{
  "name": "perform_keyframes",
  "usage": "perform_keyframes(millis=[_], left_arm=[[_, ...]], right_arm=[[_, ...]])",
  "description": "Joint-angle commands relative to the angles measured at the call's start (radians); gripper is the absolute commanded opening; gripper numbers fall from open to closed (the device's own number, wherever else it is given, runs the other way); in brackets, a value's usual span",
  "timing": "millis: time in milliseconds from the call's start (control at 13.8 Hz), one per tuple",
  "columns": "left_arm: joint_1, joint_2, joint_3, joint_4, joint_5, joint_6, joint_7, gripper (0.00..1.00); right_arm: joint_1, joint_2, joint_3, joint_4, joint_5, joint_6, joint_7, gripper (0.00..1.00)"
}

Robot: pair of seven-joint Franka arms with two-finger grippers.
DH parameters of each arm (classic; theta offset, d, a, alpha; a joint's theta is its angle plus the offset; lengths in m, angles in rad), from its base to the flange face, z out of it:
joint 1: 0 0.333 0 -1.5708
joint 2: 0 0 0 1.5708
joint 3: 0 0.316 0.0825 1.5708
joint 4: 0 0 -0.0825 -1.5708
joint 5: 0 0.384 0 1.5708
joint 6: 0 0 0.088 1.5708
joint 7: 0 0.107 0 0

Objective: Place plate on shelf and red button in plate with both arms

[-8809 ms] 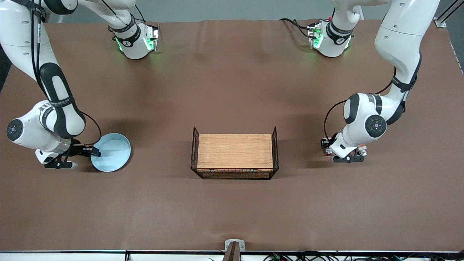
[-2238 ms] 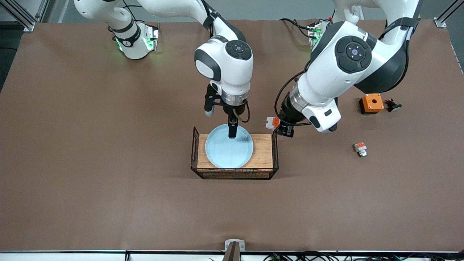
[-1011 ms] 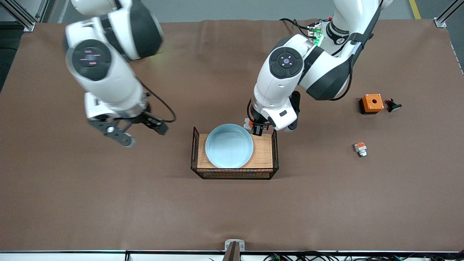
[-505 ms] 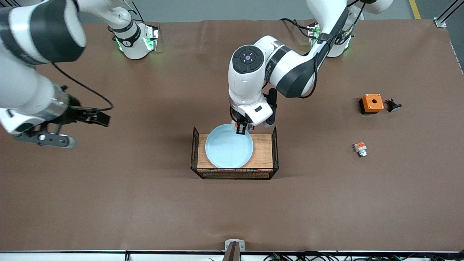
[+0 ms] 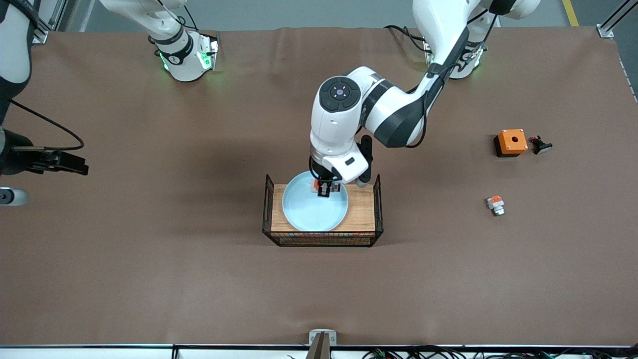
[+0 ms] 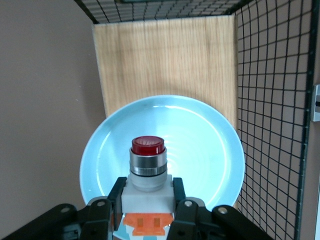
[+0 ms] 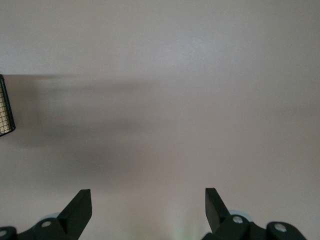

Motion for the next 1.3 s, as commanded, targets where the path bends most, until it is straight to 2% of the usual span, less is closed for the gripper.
perform_keyframes(millis=[0,217,866,1227], left_arm=[[-0.020,0.037,0.017,0.035,0.013,0.040,-0.019,0.30],[-0.020,0.050,0.022,0.035,0.013,0.074,-0.018,0.30],[-0.020,0.097,0.033,0.034,0.013,0.117,-0.015,0.31],[-0.020,0.103,0.033,0.034,0.016,0.124,-0.010,0.36]], right_arm=[[-0.016,-0.019,0.016,-0.062,-0.031,0.005,-0.007,1.00],[-0.028,-0.021,0.017,-0.082,-0.055,0.005,-0.008,1.00],[-0.097,-0.021,0.017,-0.054,-0.044,0.004,-0.071,1.00],[-0.098,-0.045,0.019,-0.033,-0.044,-0.053,-0.071,1.00]])
